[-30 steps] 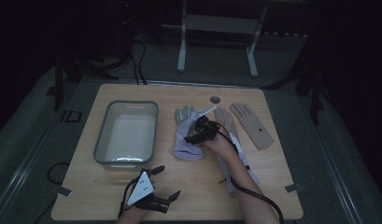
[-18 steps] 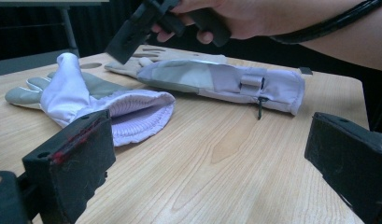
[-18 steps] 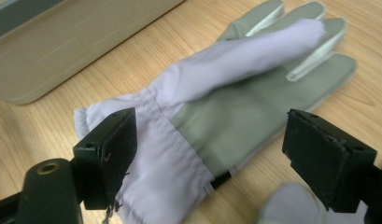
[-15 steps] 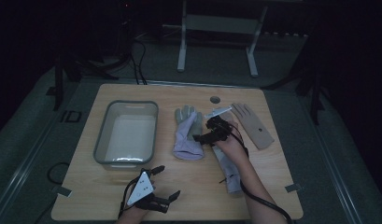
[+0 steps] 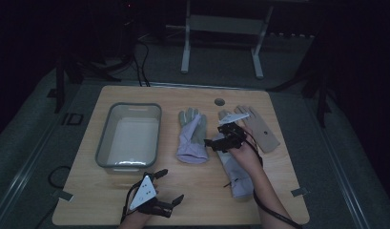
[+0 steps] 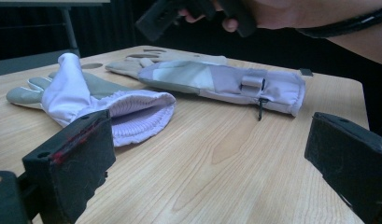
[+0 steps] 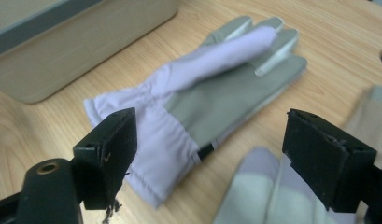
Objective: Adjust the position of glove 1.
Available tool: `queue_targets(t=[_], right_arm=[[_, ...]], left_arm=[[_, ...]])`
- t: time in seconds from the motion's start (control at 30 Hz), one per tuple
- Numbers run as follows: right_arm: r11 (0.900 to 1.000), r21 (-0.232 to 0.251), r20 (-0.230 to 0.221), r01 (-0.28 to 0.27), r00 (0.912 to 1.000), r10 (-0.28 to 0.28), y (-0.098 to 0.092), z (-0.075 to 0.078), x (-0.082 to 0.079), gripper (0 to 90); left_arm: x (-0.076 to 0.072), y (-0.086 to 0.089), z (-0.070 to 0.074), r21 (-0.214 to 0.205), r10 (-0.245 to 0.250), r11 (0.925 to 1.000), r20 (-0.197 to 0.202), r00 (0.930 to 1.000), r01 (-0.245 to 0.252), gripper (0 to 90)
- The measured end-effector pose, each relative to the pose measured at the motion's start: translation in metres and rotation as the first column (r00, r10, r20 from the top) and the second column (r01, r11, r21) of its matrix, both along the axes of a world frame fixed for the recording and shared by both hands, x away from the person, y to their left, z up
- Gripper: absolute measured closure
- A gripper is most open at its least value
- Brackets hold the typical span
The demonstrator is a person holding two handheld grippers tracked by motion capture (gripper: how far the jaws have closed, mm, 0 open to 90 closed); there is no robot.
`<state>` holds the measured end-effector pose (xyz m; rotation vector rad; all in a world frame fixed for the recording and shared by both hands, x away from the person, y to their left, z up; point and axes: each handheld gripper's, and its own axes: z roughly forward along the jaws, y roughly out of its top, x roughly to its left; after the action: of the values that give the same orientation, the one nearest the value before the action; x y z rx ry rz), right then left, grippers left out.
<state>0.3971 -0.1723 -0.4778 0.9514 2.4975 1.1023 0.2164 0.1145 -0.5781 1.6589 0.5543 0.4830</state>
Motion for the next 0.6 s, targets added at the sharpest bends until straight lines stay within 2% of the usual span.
queue_targets(t=[0.2, 0.3, 0.47, 0.53, 0.6], right_arm=[[0.9970, 0.011, 0.019, 0.077, 0.9968, -0.077, -0.022, -0.001, -0.017, 13.7], [0.9951, 0.042, 0.019, 0.090, 0.9957, -0.091, -0.032, -0.002, -0.024, 11.3], [0.9913, 0.058, 0.028, 0.118, 0.9924, -0.120, -0.046, -0.004, -0.035, 11.3], [0.9925, 0.057, 0.013, 0.108, 0.9940, -0.109, -0.049, -0.005, -0.037, 12.2], [0.9911, 0.033, 0.007, 0.129, 0.9916, -0.129, -0.057, -0.009, -0.042, 18.2]], left_arm=[[0.000, 0.000, 0.000, 0.007, 0.003, 1.0000, 0.002, 1.0000, -0.003, 1.9], [0.000, 0.000, 0.000, 0.008, 0.003, 1.0000, 0.001, 1.0000, -0.003, 1.9], [0.000, 0.000, 0.000, 0.006, 0.002, 1.0000, 0.001, 1.0000, -0.002, 1.9], [0.000, 0.000, 0.000, 0.006, 0.002, 1.0000, 0.000, 1.0000, -0.002, 1.9], [0.000, 0.000, 0.000, 0.006, 0.001, 1.0000, 0.001, 1.0000, -0.001, 1.9]])
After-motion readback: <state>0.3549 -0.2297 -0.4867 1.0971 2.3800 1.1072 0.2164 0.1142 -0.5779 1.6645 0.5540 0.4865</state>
